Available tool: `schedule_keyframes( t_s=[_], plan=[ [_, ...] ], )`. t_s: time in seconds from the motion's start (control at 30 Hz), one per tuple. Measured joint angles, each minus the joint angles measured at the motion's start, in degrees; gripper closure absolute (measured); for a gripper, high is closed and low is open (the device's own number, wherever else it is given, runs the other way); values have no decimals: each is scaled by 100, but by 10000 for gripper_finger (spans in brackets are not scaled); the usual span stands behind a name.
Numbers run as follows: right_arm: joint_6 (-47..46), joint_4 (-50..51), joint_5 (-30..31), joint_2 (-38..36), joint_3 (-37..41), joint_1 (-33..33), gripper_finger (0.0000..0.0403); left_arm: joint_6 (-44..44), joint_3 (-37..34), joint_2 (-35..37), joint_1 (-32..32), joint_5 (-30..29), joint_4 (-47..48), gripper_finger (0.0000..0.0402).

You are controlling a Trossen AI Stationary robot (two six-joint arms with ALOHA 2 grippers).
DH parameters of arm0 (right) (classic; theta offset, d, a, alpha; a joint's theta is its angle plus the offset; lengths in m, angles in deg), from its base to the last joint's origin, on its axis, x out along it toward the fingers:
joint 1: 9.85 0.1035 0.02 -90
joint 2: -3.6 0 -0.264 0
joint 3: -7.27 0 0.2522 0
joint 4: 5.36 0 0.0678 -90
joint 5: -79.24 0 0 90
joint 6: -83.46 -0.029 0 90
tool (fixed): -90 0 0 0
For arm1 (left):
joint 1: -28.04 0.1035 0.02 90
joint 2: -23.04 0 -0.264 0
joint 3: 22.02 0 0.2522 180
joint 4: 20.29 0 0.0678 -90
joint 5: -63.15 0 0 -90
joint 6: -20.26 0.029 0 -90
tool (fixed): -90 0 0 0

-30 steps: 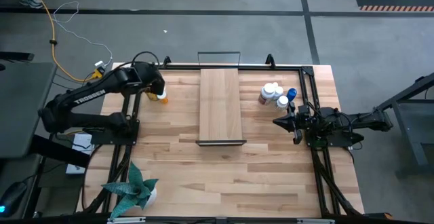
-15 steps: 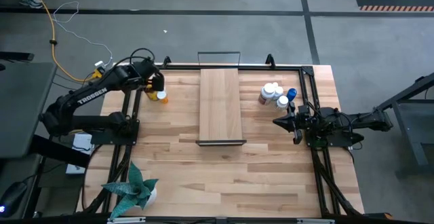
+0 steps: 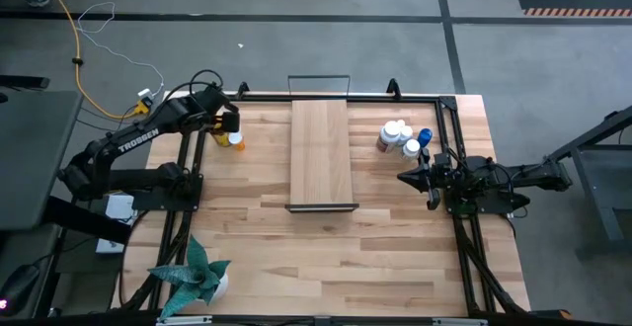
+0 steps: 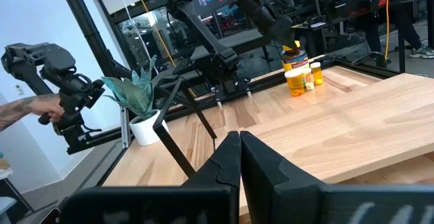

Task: Pick and place medicine bottles onto shelf by color
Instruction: Put the big yellow medicine bottle on the shelf

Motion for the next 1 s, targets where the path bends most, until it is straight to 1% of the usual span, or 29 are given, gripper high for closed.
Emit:
schedule_keyframes(
  t_s=[0.13, 0.43, 0.57, 0.83, 1.0],
  plan=[
    [1, 0, -1, 0, 1, -1, 402, -1, 0, 0, 0, 173, -1, 86],
    [1, 0, 0, -1, 0, 0, 402, -2, 0, 2, -1, 198, 3, 167],
    [0, 0, 0, 0, 1, -1, 402, -1, 0, 4, -1, 196, 3, 193],
    [0, 0, 0, 0, 1, -2, 402, 204, 8, 119, -1, 355, 140, 201],
    [2, 0, -2, 0, 0, -2, 402, 402, 362, 336, -3, 417, 564, 203]
  ],
)
